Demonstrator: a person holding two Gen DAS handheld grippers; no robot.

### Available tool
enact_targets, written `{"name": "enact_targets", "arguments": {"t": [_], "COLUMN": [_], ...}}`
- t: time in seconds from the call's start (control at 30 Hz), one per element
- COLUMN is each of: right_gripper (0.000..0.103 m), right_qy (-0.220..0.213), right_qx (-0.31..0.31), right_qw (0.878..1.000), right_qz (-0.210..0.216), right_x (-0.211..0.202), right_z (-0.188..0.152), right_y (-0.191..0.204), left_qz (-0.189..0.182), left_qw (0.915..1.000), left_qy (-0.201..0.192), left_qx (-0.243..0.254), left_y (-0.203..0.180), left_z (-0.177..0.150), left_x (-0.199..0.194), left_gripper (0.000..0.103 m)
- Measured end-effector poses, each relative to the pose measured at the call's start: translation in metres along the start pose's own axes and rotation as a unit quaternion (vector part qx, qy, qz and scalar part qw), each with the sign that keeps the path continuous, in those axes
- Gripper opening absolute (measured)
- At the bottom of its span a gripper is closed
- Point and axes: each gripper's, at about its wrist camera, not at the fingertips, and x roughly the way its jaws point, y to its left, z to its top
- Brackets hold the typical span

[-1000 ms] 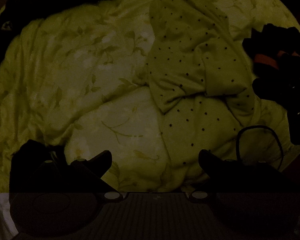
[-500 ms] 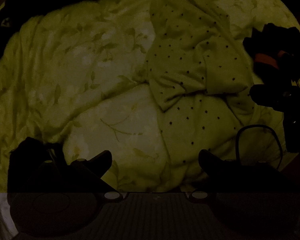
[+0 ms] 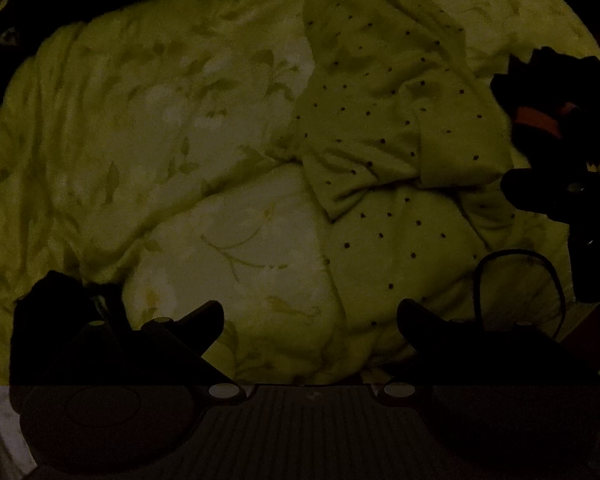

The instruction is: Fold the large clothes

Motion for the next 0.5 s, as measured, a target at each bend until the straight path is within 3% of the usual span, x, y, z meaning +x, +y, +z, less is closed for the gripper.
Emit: {"name": "enact_targets", "arguments": {"t": [0.5], "right_gripper": [0.103], "right_qy": [-0.004], "right_qx": [-0.028], "right_qw": [0.999], "right_qz": [-0.022], "right_x": [0.011], "right_z": [0.013], "right_y": [0.010], "left_qz": [-0.030], "left_qw": [0.9993], "left_qy": [-0.023], "left_qx": [0.004], "left_y": [0.012], "left_z": [0.008], "left_x": [0.006], "left_gripper": [0.103]}}
